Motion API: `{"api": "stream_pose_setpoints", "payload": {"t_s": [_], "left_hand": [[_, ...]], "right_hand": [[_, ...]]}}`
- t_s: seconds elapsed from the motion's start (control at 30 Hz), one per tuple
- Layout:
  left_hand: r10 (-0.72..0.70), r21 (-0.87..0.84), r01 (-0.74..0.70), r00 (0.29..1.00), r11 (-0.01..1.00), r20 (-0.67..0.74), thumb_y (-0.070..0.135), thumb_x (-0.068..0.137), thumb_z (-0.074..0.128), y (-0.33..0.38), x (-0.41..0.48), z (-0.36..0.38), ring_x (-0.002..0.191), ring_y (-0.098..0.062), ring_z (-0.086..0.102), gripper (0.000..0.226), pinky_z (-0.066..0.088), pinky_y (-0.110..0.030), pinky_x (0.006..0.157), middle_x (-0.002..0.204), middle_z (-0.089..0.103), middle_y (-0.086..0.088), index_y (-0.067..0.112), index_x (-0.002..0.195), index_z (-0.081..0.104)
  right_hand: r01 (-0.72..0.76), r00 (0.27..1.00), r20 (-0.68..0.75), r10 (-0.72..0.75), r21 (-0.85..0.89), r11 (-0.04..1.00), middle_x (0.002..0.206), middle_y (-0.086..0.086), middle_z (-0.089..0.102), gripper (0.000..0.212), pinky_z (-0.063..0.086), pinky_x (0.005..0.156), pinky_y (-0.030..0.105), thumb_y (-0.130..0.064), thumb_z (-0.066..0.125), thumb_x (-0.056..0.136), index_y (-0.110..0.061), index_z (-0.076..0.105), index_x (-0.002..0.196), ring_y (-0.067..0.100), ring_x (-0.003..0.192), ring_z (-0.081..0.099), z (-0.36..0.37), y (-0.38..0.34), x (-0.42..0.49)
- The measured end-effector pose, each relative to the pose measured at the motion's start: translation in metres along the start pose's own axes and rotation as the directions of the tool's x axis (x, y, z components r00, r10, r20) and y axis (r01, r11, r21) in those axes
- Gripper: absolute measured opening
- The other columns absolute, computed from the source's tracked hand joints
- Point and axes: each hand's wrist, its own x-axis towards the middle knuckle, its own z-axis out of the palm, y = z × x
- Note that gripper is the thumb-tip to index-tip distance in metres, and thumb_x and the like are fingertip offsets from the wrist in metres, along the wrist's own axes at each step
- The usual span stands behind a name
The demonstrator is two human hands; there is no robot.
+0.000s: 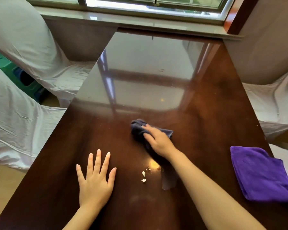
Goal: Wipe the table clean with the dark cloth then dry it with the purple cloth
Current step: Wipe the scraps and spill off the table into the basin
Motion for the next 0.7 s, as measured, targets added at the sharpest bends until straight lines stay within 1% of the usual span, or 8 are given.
{"api": "stream_pose_setpoints", "payload": {"t_s": [0.1, 0.17, 0.3, 0.43, 0.5, 0.57, 0.6, 0.7], "left_hand": [[-0.006, 0.001, 0.006, 1.000, 1.000, 0.003, 0.061, 0.086, -0.006, 0.001, 0.000, -0.002, 0.138, -0.028, 0.027, 0.075, 0.019, -0.064, 0.108, 0.148, 0.036, -0.008, 0.024, 0.139, 0.033], [-0.006, -0.006, 0.006, 1.000, 1.000, -0.002, 0.061, 0.086, -0.006, 0.001, 0.000, -0.004, 0.138, -0.027, 0.026, 0.076, 0.019, -0.063, 0.108, 0.148, 0.036, -0.007, 0.024, 0.138, 0.034], [-0.003, -0.030, 0.002, 1.000, 1.000, -0.018, 0.061, 0.086, -0.006, 0.001, -0.001, -0.003, 0.139, -0.025, 0.022, 0.074, 0.017, -0.062, 0.109, 0.149, 0.033, -0.005, 0.026, 0.139, 0.032], [-0.008, -0.047, 0.006, 0.999, 0.999, -0.043, 0.060, 0.088, -0.002, -0.002, 0.002, 0.004, 0.141, -0.017, 0.009, 0.068, 0.015, -0.059, 0.110, 0.149, 0.032, -0.003, 0.028, 0.139, 0.031], [-0.011, -0.060, 0.007, 0.997, 0.998, -0.072, 0.059, 0.089, 0.000, -0.004, 0.004, 0.007, 0.143, -0.011, -0.005, 0.065, 0.006, -0.053, 0.112, 0.148, 0.033, -0.004, 0.030, 0.139, 0.028], [0.001, -0.076, -0.009, 0.995, 0.997, -0.099, 0.060, 0.089, 0.003, -0.006, 0.006, 0.009, 0.142, -0.008, -0.010, 0.060, 0.000, -0.049, 0.113, 0.148, 0.034, -0.003, 0.035, 0.141, 0.020], [0.016, -0.082, -0.025, 0.994, 0.996, -0.111, 0.060, 0.089, 0.005, -0.007, 0.008, 0.011, 0.142, -0.008, -0.008, 0.058, 0.000, -0.049, 0.113, 0.151, 0.031, 0.000, 0.037, 0.142, 0.017], [0.043, -0.096, -0.057, 0.988, 0.994, -0.150, 0.062, 0.088, 0.007, -0.011, 0.012, 0.018, 0.143, -0.009, -0.005, 0.059, 0.002, -0.050, 0.113, 0.157, -0.002, 0.013, 0.039, 0.142, 0.011]], "right_hand": [[0.065, 0.986, 0.153, -0.071, 0.047, 0.997, 0.136, 0.008, 0.052, 0.034, 0.018, 0.098, 0.004, -0.020, 0.047, 0.093, -0.013, 0.052, 0.126, 0.005, 0.123, 0.040, 0.016, -0.009, -0.011], [0.067, 0.984, 0.161, -0.074, 0.051, 0.996, 0.133, 0.007, 0.054, 0.034, 0.021, 0.098, 0.004, -0.020, 0.047, 0.093, -0.012, 0.052, 0.126, 0.002, 0.118, 0.041, 0.011, -0.006, -0.011], [-0.007, 1.000, 0.008, 0.007, 0.010, 1.000, 0.129, 0.012, 0.057, 0.032, 0.026, 0.098, 0.010, -0.015, 0.050, 0.092, -0.008, 0.052, 0.124, 0.018, 0.121, 0.050, -0.020, 0.018, 0.006], [-0.096, 0.988, -0.123, 0.095, -0.006, 0.995, 0.119, 0.011, 0.064, 0.026, 0.030, 0.082, 0.011, -0.018, 0.047, 0.094, -0.014, 0.055, 0.119, 0.023, 0.112, 0.056, -0.048, 0.043, 0.041], [-0.137, 0.978, -0.160, 0.137, 0.007, 0.991, 0.118, 0.012, 0.064, 0.026, 0.031, 0.082, 0.017, -0.022, 0.044, 0.095, -0.016, 0.056, 0.117, 0.026, 0.111, 0.056, -0.051, 0.047, 0.065], [-0.152, 0.974, -0.165, 0.154, 0.024, 0.988, 0.121, 0.013, 0.062, 0.027, 0.032, 0.086, 0.022, -0.023, 0.043, 0.095, -0.016, 0.055, 0.118, 0.028, 0.115, 0.054, -0.046, 0.044, 0.090], [-0.147, 0.977, -0.153, 0.150, 0.030, 0.989, 0.125, 0.013, 0.060, 0.028, 0.032, 0.088, 0.021, -0.023, 0.043, 0.095, -0.015, 0.054, 0.120, 0.028, 0.118, 0.052, -0.041, 0.040, 0.101], [-0.053, 0.996, -0.077, 0.050, -0.044, 0.998, 0.138, 0.012, 0.050, 0.034, 0.022, 0.097, 0.013, -0.020, 0.047, 0.094, -0.012, 0.051, 0.127, 0.025, 0.131, 0.041, -0.025, 0.025, 0.124]]}}
